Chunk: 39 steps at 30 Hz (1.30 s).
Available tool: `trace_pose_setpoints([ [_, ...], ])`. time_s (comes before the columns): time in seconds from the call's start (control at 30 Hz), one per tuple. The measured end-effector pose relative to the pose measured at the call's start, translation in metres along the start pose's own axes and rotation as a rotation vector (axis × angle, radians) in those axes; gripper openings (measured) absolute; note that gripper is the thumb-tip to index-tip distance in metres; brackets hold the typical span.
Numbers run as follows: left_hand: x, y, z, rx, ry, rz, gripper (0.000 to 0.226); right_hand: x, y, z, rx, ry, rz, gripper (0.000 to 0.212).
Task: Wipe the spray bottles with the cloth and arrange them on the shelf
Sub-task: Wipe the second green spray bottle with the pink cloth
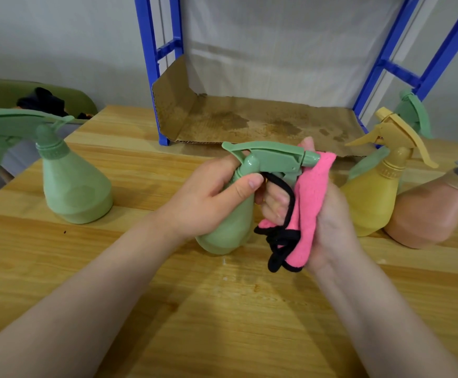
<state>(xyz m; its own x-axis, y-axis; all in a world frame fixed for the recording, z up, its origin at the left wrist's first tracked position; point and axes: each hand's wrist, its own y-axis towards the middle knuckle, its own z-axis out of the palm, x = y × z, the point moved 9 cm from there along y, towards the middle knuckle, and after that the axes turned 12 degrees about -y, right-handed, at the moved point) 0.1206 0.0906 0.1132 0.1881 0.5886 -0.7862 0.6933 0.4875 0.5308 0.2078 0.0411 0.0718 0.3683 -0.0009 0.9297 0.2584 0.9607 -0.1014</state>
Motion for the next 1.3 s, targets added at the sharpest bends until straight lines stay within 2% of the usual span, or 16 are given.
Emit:
trace_pose_setpoints([
  [0.1,0.000,0.000,0.001,0.008,0.009,-0.008,0.018,0.003,0.000,-0.005,-0.056,0.018,-0.062,0.045],
  [0.23,0.007,0.000,0.004,0.024,0.010,-0.031,0.039,0.013,-0.003,-0.018,-0.235,0.016,-0.205,0.020],
  [0.27,0.007,-0.001,0.006,0.024,-0.001,-0.034,0.039,0.017,-0.004,-0.022,-0.278,-0.029,-0.249,0.012],
  [0.43,0.014,-0.002,0.006,-0.032,-0.103,-0.094,0.044,0.044,-0.018,-0.032,-0.513,-0.497,-0.535,0.024],
  [0.6,0.018,-0.002,0.004,-0.120,-0.253,-0.169,0.048,0.057,-0.022,-0.035,-0.596,-0.735,-0.671,0.007],
  [0.67,0.017,-0.001,0.005,-0.119,-0.285,-0.190,0.046,0.059,-0.021,-0.037,-0.603,-0.733,-0.657,0.009],
  [0.77,0.017,0.000,0.015,-0.008,-0.387,-0.230,0.044,0.047,-0.010,-0.048,-0.548,-0.473,-0.497,0.007],
  [0.83,0.017,-0.004,0.024,0.090,-0.487,-0.267,0.034,0.030,0.000,-0.051,-0.452,-0.226,-0.319,0.016],
  [0.9,0.017,-0.007,0.031,0.172,-0.577,-0.294,0.031,0.021,0.006,-0.048,-0.355,-0.066,-0.219,0.029],
  [1.0,0.014,-0.006,0.029,0.256,-0.655,-0.276,0.039,0.021,0.007,-0.040,-0.236,0.022,-0.153,0.021],
  [1.1,0.005,-0.005,0.023,0.310,-0.684,-0.232,0.035,0.019,0.006,-0.030,-0.128,0.149,-0.097,0.038],
  [1.2,0.001,-0.006,0.023,0.339,-0.599,-0.170,0.043,0.019,0.002,-0.025,-0.129,0.074,-0.078,0.022],
  [1.3,0.000,-0.004,0.024,0.322,-0.537,-0.131,0.039,0.020,0.003,-0.035,-0.214,-0.091,-0.106,0.027],
])
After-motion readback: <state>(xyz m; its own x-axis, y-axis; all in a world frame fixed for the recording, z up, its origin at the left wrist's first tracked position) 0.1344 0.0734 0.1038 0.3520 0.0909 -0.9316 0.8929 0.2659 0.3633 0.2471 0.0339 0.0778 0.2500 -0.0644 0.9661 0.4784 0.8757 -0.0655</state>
